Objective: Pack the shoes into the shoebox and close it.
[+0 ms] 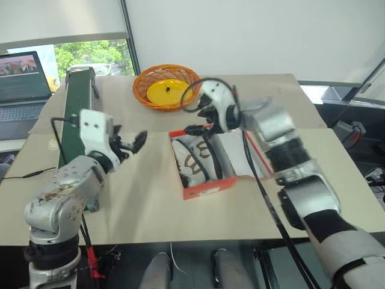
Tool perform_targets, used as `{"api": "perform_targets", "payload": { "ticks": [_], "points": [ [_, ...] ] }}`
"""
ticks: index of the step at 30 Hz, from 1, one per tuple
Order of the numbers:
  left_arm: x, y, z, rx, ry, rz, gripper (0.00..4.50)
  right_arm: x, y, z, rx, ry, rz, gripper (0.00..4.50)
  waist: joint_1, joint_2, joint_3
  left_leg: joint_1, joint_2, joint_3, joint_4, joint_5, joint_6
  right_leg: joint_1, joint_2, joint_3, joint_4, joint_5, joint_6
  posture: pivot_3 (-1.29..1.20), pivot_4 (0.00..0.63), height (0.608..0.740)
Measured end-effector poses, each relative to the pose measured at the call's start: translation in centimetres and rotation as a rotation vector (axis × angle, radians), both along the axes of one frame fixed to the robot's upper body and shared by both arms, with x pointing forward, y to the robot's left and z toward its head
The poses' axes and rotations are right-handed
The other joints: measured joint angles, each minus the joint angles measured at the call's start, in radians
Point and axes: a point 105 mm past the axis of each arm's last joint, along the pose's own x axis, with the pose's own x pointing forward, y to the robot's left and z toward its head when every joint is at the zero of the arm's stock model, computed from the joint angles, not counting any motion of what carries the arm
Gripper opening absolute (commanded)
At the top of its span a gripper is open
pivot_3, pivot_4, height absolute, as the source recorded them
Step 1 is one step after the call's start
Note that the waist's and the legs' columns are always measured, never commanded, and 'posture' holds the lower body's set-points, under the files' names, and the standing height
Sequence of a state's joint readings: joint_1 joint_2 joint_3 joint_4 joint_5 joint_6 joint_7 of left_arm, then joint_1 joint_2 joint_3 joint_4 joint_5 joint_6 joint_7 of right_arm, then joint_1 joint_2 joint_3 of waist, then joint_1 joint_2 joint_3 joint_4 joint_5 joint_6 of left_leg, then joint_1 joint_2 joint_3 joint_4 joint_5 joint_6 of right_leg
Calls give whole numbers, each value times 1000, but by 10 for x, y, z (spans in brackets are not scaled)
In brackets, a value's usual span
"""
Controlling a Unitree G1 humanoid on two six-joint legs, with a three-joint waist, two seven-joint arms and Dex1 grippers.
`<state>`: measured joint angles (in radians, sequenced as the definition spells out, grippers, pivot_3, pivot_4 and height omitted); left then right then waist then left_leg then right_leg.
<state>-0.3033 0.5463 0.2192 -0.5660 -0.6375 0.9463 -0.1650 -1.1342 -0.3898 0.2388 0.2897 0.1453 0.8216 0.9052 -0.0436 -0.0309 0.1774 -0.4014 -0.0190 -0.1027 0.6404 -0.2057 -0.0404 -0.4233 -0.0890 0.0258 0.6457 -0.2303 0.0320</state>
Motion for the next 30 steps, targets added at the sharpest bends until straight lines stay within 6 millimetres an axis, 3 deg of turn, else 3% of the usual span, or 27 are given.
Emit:
{"api": "perform_targets", "payload": {
  "ticks": [4, 9, 11, 14, 19, 24, 28, 30],
  "points": [
    [-6, -11, -5, 56, 24, -98, 4115, -24, -14, 3, 11, -2, 91, 4425, 0, 0, 0, 1, 0, 0, 0, 0, 0, 1, 0, 0, 0, 0, 0, 0, 150, 740],
    [-11, -20, -10, 92, 55, -205, 4115, -69, -45, 1, 34, 48, 216, 4425, 4, 0, 0, 0, 0, 1, 0, 0, 0, 1, 0, 0, -1, -1, 1, 0, 150, 740],
    [-13, -24, -11, 117, 68, -263, 4308, -92, -55, -1, 24, 90, 264, 4473, 3, 0, 0, 1, 0, 1, 0, 0, 1, 2, 0, 0, -1, -1, 1, 0, 150, 740],
    [-14, -29, -13, 129, 81, -326, 4308, -111, -67, -6, 25, 140, 270, 4473, 1, -1, 0, 2, 0, 2, 0, 0, 1, 3, 0, 0, 0, -1, 1, 0, 150, 740],
    [-17, -30, -11, 152, 103, -413, 4308, -125, -89, -25, 25, 208, 170, 4473, 7, -1, 1, 2, 0, 2, 1, 0, 1, 3, -1, 0, 0, -3, 4, 0, 150, 740],
    [-22, -30, -7, 216, 126, -501, 4308, -129, -111, -62, 21, 272, -9, 4473, 11, -2, 1, 2, 0, 2, 1, -1, 1, 3, -1, 0, 0, -3, 4, 0, 150, 740],
    [-18, -33, -1, 241, 112, -530, 4500, -125, -117, -81, 98, 286, -133, 3441, 10, -2, 1, 2, 0, 3, 2, -1, 1, 4, 0, 1, 0, -5, 8, 0, 150, 740],
    [-19, -36, 1, 248, 114, -561, 4500, -128, -121, -87, 111, 294, -176, 2675, 13, -2, 1, 2, 1, 2, 2, -1, 1, 4, 0, 1, 0, -5, 8, 0, 150, 740]
  ]
}}
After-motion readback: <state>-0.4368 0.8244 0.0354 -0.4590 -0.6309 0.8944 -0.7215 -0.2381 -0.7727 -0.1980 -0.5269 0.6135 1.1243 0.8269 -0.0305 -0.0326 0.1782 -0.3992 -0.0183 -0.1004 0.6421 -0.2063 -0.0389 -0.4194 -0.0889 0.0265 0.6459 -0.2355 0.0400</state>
